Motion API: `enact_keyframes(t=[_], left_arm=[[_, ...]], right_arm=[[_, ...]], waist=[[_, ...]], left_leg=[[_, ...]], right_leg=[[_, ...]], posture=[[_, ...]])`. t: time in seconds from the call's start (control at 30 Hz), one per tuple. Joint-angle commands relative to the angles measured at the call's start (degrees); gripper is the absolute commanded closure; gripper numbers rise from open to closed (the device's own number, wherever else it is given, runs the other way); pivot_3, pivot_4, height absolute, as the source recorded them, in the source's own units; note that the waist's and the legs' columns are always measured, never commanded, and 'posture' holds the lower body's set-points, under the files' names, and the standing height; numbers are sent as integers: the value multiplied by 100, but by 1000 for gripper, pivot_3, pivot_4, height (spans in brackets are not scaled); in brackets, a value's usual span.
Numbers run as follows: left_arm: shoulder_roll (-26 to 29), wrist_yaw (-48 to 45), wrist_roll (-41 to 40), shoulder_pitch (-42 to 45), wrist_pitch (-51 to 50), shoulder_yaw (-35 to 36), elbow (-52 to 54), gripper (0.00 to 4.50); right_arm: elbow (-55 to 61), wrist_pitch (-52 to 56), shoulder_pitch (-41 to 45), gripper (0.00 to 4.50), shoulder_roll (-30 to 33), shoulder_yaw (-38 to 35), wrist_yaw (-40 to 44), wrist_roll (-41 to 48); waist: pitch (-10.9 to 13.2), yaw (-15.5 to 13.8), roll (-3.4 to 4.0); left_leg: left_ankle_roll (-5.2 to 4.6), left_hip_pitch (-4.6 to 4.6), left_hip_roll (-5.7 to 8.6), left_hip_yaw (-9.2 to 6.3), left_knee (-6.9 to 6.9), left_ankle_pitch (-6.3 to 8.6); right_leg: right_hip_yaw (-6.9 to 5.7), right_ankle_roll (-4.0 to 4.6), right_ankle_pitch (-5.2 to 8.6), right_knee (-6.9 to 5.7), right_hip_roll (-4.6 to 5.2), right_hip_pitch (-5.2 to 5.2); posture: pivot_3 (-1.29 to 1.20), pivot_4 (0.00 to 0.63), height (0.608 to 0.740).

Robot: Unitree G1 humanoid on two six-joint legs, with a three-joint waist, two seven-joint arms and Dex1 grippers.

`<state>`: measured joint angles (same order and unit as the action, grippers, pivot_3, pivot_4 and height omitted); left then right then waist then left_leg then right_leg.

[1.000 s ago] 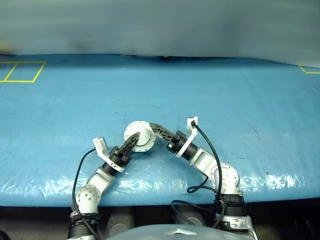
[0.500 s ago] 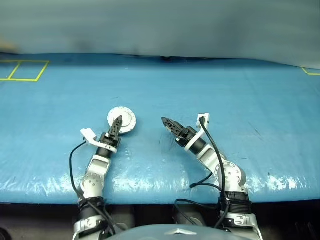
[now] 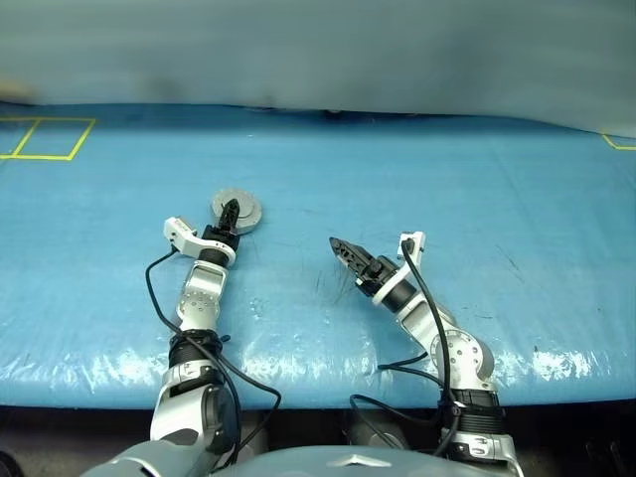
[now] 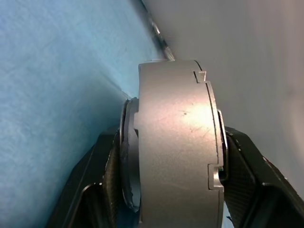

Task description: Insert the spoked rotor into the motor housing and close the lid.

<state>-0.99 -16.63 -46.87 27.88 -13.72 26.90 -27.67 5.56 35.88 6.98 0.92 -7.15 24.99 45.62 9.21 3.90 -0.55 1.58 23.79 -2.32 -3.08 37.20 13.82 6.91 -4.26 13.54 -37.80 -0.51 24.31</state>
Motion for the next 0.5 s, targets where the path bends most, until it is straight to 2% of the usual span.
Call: enact_keyframes(t=[0.03, 0.5], left_arm=[[44, 324, 237, 39, 203, 22, 211, 171], [253, 874, 529, -1617, 520, 221, 2018, 78]], right_arm=[[251, -152, -49, 928, -75, -24, -29, 40], [-34, -141, 234, 928, 210, 88, 13, -206]], waist=[[0, 5, 0], [-2, 75, 3]], left_leg=[[0, -4, 0, 0, 0, 0], [3, -48, -5, 1, 2, -2]], right_leg=[[0, -3, 2, 0, 0, -4], [3, -9, 1, -2, -2, -46]], posture=[[0, 150, 740], [0, 150, 740]])
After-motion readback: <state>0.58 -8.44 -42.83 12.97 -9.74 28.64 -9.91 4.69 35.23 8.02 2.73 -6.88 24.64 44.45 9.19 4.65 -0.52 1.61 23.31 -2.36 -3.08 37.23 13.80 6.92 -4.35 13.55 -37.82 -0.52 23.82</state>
